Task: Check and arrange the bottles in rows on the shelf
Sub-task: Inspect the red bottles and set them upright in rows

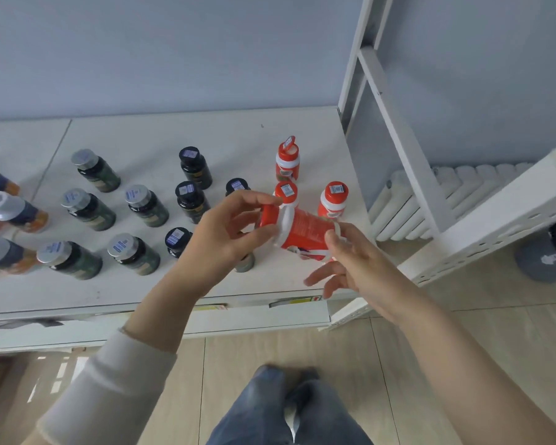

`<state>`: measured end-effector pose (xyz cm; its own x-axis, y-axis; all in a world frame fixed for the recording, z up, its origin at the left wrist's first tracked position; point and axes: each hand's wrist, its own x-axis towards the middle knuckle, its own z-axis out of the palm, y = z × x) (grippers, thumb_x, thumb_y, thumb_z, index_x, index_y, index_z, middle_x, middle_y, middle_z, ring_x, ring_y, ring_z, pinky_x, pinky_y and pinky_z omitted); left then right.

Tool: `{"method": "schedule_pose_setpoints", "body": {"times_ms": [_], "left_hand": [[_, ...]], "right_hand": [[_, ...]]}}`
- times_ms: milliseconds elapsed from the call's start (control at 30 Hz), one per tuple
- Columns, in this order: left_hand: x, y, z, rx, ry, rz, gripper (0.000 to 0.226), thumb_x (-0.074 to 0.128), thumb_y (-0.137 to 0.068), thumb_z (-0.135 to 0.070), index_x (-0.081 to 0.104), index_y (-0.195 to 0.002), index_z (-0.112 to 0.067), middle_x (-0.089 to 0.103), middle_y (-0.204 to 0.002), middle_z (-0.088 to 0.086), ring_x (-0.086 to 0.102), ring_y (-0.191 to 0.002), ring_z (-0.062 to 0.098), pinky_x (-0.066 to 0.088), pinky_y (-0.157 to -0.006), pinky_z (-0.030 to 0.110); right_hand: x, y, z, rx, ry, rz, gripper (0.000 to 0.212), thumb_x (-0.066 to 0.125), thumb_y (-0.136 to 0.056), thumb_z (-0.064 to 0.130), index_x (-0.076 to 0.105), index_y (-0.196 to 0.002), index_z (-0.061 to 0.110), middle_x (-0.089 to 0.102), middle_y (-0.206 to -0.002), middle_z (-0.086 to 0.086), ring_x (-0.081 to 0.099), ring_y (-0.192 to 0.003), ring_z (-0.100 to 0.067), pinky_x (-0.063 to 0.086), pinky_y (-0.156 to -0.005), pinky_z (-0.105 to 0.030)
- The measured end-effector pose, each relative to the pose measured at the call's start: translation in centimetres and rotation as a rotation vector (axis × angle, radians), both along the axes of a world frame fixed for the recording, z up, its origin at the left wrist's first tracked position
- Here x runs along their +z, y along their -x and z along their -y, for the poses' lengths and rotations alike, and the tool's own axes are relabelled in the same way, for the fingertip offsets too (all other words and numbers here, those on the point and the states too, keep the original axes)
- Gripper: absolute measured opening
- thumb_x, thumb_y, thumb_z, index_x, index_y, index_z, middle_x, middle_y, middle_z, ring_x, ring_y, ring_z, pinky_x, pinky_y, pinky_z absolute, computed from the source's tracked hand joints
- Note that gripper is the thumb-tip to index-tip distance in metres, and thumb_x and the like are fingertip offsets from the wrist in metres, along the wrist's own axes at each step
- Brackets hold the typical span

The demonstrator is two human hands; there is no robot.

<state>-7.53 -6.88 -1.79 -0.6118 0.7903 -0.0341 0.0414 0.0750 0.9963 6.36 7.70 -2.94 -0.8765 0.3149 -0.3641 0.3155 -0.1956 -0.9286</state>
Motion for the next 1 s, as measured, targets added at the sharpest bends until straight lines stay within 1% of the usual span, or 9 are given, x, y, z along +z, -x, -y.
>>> {"method": "schedule_pose_setpoints", "body": {"times_ms": [67, 167, 233, 333, 433, 500, 667, 833, 1000], "left_hand": [[-0.2, 0.5, 0.8, -0.044, -0.034, 0.037, 0.032, 0.064, -0.077, -0.031, 0.058, -0.108, -0.027, 0.064, -0.116, -0.001, 0.061, -0.107, 0.015, 0.052, -0.088, 0.031], [-0.8, 1.2, 1.5, -0.062, 0.017, 0.048, 0.035, 0.066, -0.077, -0.042, 0.059, -0.108, -0.027, 0.066, -0.109, 0.002, 0.063, -0.102, 0.021, 0.054, -0.082, 0.033], [-1.0, 1.6, 1.9, -0.060, -0.004, 0.072, 0.027, 0.067, -0.079, -0.035, 0.061, -0.103, -0.025, 0.066, -0.104, 0.004, 0.064, -0.097, 0.021, 0.055, -0.078, 0.031], [-0.8, 2.1, 2.5, -0.135, -0.073, 0.021, 0.027, 0.064, -0.081, -0.015, 0.060, -0.107, -0.020, 0.066, -0.112, 0.002, 0.063, -0.104, 0.016, 0.052, -0.087, 0.031], [-0.9, 2.0, 2.7, -0.196, -0.061, 0.048, 0.037, 0.065, -0.080, -0.018, 0.054, -0.116, -0.023, 0.062, -0.118, -0.012, 0.060, -0.110, 0.009, 0.051, -0.088, 0.027], [-1.0, 1.8, 2.6, -0.169, -0.053, 0.079, 0.039, 0.065, -0.076, -0.030, 0.054, -0.114, -0.027, 0.064, -0.114, -0.010, 0.061, -0.104, 0.009, 0.053, -0.080, 0.025], [-1.1, 1.2, 2.1, -0.193, -0.116, 0.122, 0.041, 0.061, -0.079, -0.003, 0.054, -0.117, -0.018, 0.063, -0.120, -0.004, 0.059, -0.113, 0.015, 0.050, -0.091, 0.030], [-1.4, 0.7, 1.3, -0.111, -0.105, 0.245, 0.034, 0.062, -0.082, -0.011, 0.054, -0.114, -0.020, 0.065, -0.113, -0.004, 0.065, -0.101, 0.009, 0.053, -0.076, 0.021], [-1.9, 0.9, 0.4, -0.079, -0.055, 0.365, 0.036, 0.057, -0.077, -0.016, 0.057, -0.113, -0.020, 0.067, -0.108, -0.001, 0.068, -0.093, 0.013, 0.054, -0.074, 0.022]], "right_hand": [[0.0, 0.3, 1.1, -0.047, 0.086, -0.126, 0.042, 0.058, -0.074, 0.034, 0.045, -0.113, 0.026, 0.061, -0.095, -0.003, 0.065, -0.066, -0.015, 0.051, -0.051, -0.023], [-1.0, 0.5, 2.4, -0.120, -0.052, -0.228, 0.049, 0.073, -0.075, 0.015, 0.044, -0.110, 0.034, 0.060, -0.103, -0.001, 0.066, -0.080, -0.009, 0.053, -0.063, -0.022], [-1.7, 0.5, 3.2, -0.109, -0.058, -0.241, 0.053, 0.073, -0.075, 0.019, 0.041, -0.113, 0.037, 0.060, -0.109, 0.000, 0.066, -0.090, -0.009, 0.054, -0.070, -0.021], [-1.9, 0.6, 3.9, -0.110, 0.146, -0.199, 0.065, 0.074, -0.066, 0.050, 0.041, -0.119, 0.032, 0.066, -0.104, -0.007, 0.070, -0.082, -0.021, 0.055, -0.066, -0.023], [-1.9, 0.6, 4.1, -0.174, 0.064, -0.232, 0.041, 0.066, -0.076, 0.023, 0.049, -0.113, 0.022, 0.063, -0.105, -0.008, 0.069, -0.081, -0.017, 0.055, -0.066, -0.024], [-2.0, 0.4, 4.2, -0.202, 0.006, -0.258, 0.042, 0.062, -0.075, 0.009, 0.050, -0.111, 0.027, 0.062, -0.109, -0.001, 0.066, -0.092, -0.011, 0.057, -0.076, -0.028], [-2.0, 0.0, 3.8, -0.178, 0.203, -0.212, 0.069, 0.083, -0.061, 0.038, 0.049, -0.120, 0.026, 0.069, -0.103, 0.002, 0.069, -0.092, -0.023, 0.056, -0.072, -0.025], [-2.0, -0.3, 3.5, -0.245, 0.010, -0.254, 0.050, 0.067, -0.073, -0.001, 0.051, -0.112, 0.025, 0.065, -0.108, 0.008, 0.064, -0.100, -0.008, 0.053, -0.079, -0.020], [-1.4, -0.1, 2.9, -0.265, -0.086, -0.162, 0.040, 0.069, -0.074, 0.011, 0.050, -0.105, 0.028, 0.062, -0.112, 0.000, 0.066, -0.095, -0.005, 0.056, -0.075, -0.019]]}}
